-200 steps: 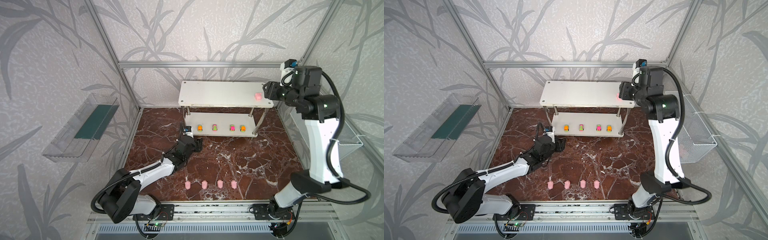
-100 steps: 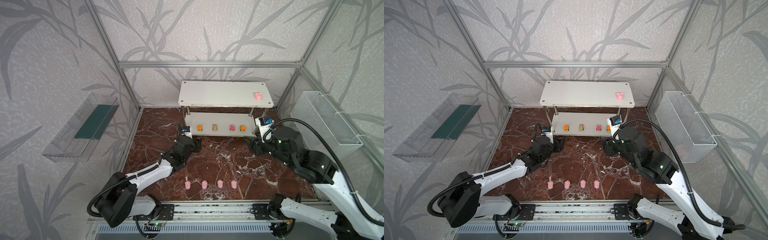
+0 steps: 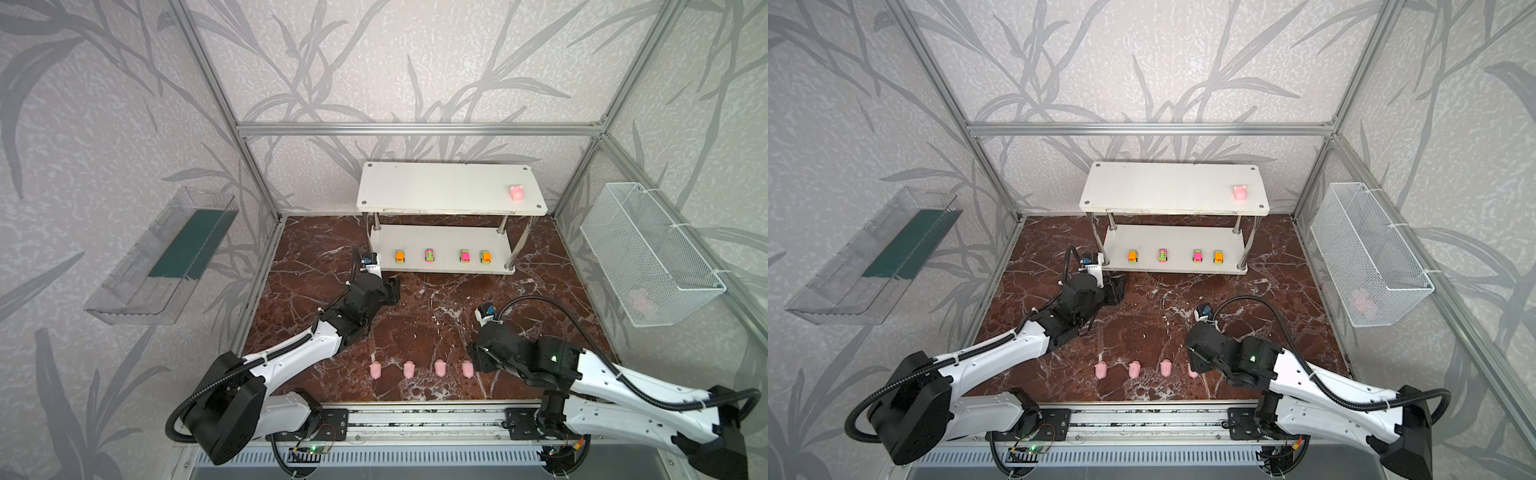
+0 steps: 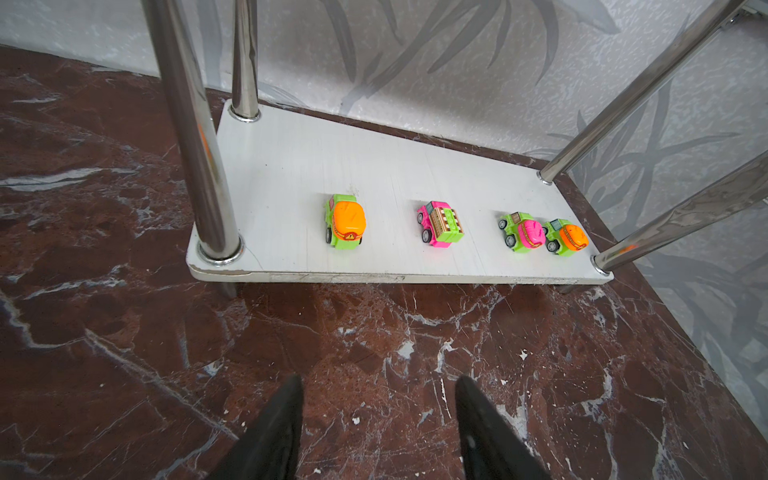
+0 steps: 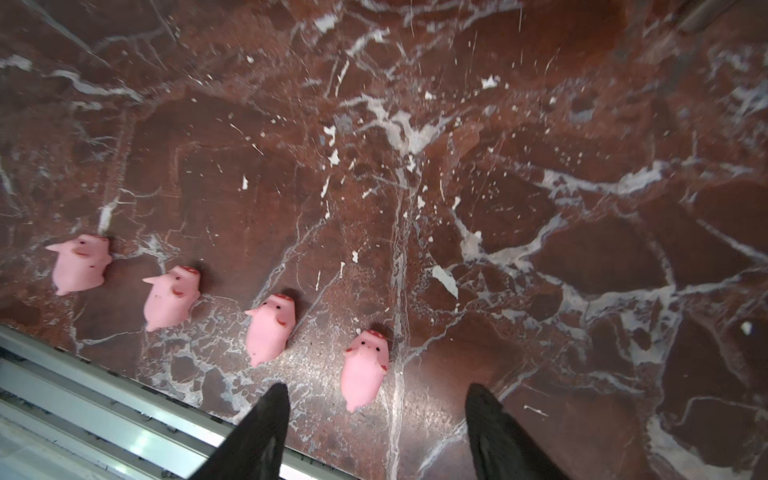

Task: Place and organize the plastic toys onto the shelf
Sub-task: 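Move the right gripper back down over the remaining pink pigs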

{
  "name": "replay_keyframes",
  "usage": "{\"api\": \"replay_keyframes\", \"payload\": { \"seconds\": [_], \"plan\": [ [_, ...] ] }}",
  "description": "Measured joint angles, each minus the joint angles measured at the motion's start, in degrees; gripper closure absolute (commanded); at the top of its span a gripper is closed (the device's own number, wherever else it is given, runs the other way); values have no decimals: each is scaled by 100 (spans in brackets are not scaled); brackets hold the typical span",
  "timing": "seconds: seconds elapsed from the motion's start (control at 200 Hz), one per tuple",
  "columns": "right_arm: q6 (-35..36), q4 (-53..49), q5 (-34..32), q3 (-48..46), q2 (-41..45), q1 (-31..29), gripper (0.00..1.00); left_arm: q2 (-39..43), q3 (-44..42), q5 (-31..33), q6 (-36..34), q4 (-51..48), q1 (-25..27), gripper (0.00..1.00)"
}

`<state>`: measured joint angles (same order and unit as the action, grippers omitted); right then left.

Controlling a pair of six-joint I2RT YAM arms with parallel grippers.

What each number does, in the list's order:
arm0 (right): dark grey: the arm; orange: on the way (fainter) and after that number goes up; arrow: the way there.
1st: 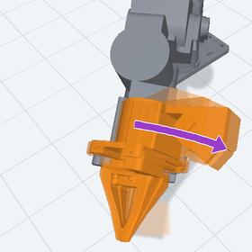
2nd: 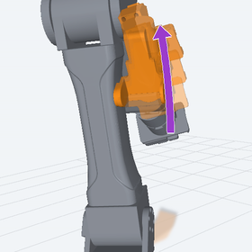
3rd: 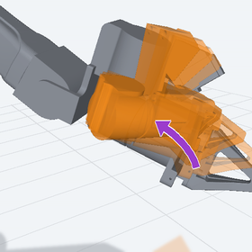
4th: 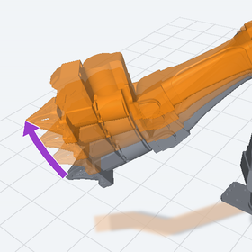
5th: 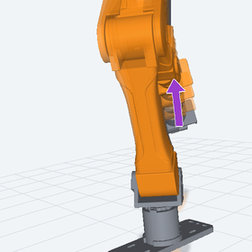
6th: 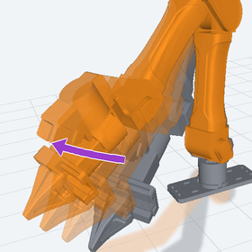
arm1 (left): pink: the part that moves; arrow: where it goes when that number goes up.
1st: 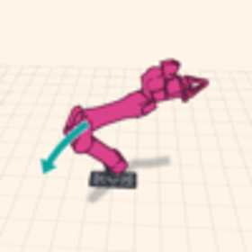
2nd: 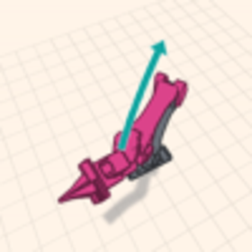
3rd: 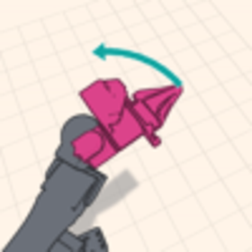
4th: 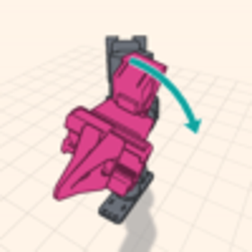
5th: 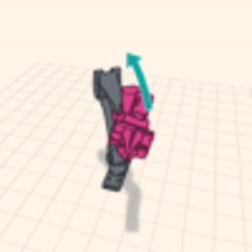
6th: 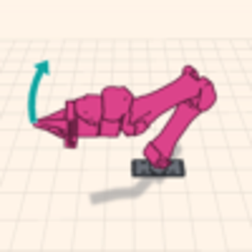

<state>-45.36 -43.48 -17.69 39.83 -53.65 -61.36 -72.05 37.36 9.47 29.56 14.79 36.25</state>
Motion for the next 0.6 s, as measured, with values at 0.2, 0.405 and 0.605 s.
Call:
{"api": "replay_keyframes", "payload": {
  "seconds": [0.2,0.405,0.605],
  "plan": [
    [-413,393,339,-535,-389,-20,30,-39,0,9,0,-13,0,43],
    [-560,802,671,-634,-815,-20,30,-249,0,-28,24,15,0,43],
    [-595,1064,798,-660,-1211,-22,31,-330,0,-37,50,31,-2,43]
  ]
}}
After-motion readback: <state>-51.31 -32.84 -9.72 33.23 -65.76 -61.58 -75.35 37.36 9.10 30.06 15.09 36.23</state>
